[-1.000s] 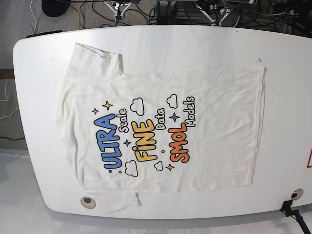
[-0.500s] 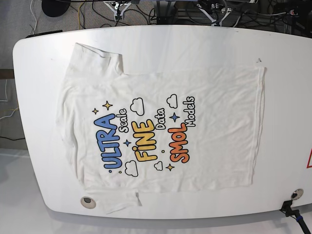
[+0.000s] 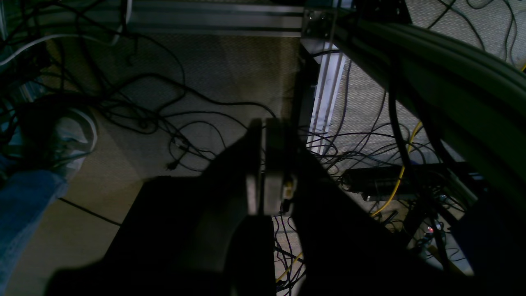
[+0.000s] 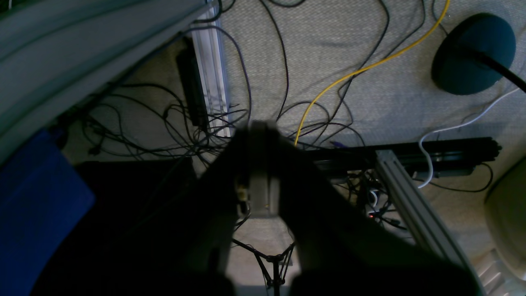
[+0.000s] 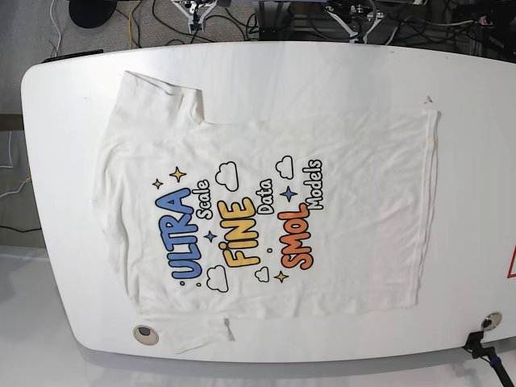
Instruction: Fold the T-shirt properly
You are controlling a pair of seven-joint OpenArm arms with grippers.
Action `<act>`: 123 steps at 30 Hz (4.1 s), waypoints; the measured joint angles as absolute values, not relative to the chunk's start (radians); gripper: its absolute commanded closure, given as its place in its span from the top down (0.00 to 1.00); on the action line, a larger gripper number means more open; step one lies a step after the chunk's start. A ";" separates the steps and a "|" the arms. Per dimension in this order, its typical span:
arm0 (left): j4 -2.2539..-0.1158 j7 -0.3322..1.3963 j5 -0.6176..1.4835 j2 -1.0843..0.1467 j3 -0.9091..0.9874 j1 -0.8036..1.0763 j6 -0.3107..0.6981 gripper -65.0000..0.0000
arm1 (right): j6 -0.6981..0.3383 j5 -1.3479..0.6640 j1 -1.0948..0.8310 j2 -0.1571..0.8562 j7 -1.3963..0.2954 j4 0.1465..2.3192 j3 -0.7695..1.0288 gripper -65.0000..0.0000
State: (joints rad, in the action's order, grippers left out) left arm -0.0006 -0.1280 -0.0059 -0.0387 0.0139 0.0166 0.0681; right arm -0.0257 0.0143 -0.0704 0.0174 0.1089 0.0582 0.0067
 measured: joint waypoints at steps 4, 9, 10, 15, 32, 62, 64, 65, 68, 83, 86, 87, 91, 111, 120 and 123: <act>-0.006 -0.140 -0.006 -0.039 0.013 0.028 0.068 0.00 | -0.026 0.014 -0.090 0.017 0.127 0.067 0.007 0.01; -0.002 -0.151 -0.006 -0.041 0.012 0.022 0.064 0.00 | -0.033 0.022 -0.086 0.020 0.120 0.078 0.009 0.01; -0.002 -0.154 -0.005 -0.042 0.012 0.019 0.064 0.00 | -0.033 0.022 -0.081 0.020 0.126 0.078 0.012 0.00; -0.002 -0.163 -0.006 -0.042 0.014 0.022 0.060 0.00 | -0.033 0.022 -0.086 0.020 0.126 0.078 0.009 0.01; -0.001 -0.172 -0.002 -0.042 0.017 0.022 0.060 0.00 | -0.033 0.022 -0.087 0.019 0.127 0.083 0.009 0.01; -0.003 -0.207 0.021 -0.046 0.019 0.038 0.049 0.00 | -0.041 0.029 -0.098 0.020 0.179 0.096 0.012 0.00; -0.006 -0.207 0.021 -0.046 0.019 0.041 0.049 0.00 | -0.041 0.029 -0.099 0.023 0.179 0.096 0.012 0.00; -0.017 -0.203 0.021 -0.050 0.019 0.048 0.049 0.00 | -0.041 0.029 -0.102 0.025 0.179 0.099 0.014 0.00; -0.004 -0.226 0.016 -0.048 0.017 0.049 0.038 0.00 | -0.041 0.030 -0.097 0.025 0.189 0.097 0.012 0.00; -0.252 -0.280 0.001 -0.115 -0.009 0.266 0.051 0.00 | -0.056 0.034 -0.354 0.062 0.201 0.431 -0.004 0.00; -0.347 -0.269 0.002 -0.149 -0.028 0.339 0.048 0.00 | -0.047 0.035 -0.459 0.099 0.169 0.552 -0.004 0.00; -0.369 -0.236 0.001 -0.160 -0.035 0.363 0.041 0.00 | -0.047 0.037 -0.496 0.112 0.171 0.588 -0.005 0.00; -0.503 -0.206 -0.002 -0.187 -0.039 0.461 0.045 0.00 | -0.052 0.037 -0.609 0.127 0.165 0.722 -0.004 0.00; -1.475 -0.240 0.044 -0.258 0.190 0.961 0.112 0.00 | -0.119 -0.195 -0.981 0.147 0.154 1.468 0.211 0.00; -1.859 -0.175 0.055 -0.248 0.341 1.104 0.192 0.00 | -0.236 -0.349 -1.000 0.074 0.015 1.800 0.289 0.00; -1.970 -0.127 0.058 -0.244 0.381 1.134 0.235 0.00 | -0.292 -0.382 -1.001 0.063 -0.056 1.907 0.334 0.00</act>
